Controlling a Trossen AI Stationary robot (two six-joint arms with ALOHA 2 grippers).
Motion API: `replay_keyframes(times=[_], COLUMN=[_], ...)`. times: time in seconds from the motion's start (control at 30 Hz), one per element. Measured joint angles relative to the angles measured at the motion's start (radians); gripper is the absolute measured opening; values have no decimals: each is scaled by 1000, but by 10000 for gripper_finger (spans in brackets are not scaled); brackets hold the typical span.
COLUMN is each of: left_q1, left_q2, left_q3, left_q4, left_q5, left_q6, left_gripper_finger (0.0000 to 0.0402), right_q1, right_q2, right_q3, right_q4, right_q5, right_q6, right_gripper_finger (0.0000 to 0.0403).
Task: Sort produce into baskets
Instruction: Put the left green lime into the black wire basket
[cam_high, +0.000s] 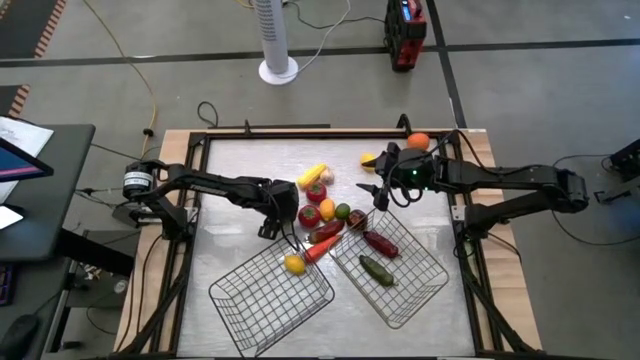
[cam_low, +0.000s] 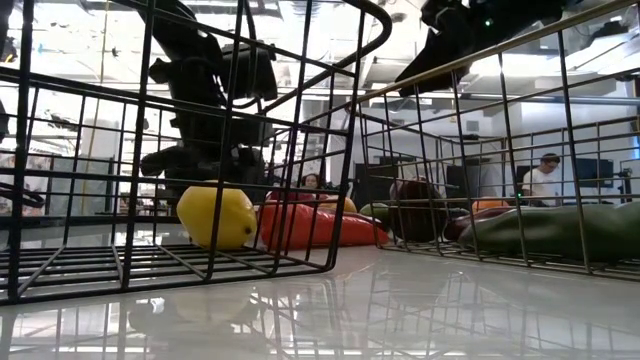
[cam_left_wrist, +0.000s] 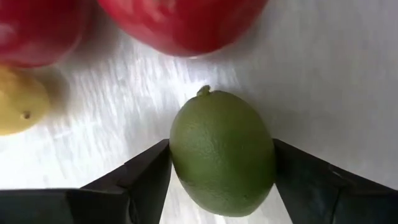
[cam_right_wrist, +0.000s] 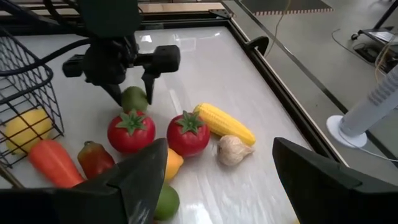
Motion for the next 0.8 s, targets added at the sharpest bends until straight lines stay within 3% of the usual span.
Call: replay_keyframes(times=[0.2, 0.37, 0.6, 0.67, 0.8], left_q1=[0, 0, 0, -13, -62], left_q2=[0, -18, -163, -214, -309], left_q3=[0, 10, 166, 214, 262], left_q4=[45, -4, -203, -224, -216], left_q5=[-24, -62, -210, -183, -23], left_q6=[7, 14, 15, -33, -148], left_gripper_finger=[187, 186, 191, 192, 192], right_q1=[6, 6, 6, 6, 6], right_q2=[0, 0, 0, 0, 0], right_q3=[0, 0, 0, 0, 0], right_q4=[17, 26, 37, 37, 37], right_q5=[-8, -8, -9, -9, -9], right_q6=[0, 0, -1, -2, -6], right_gripper_finger=[319, 319, 319, 319, 319])
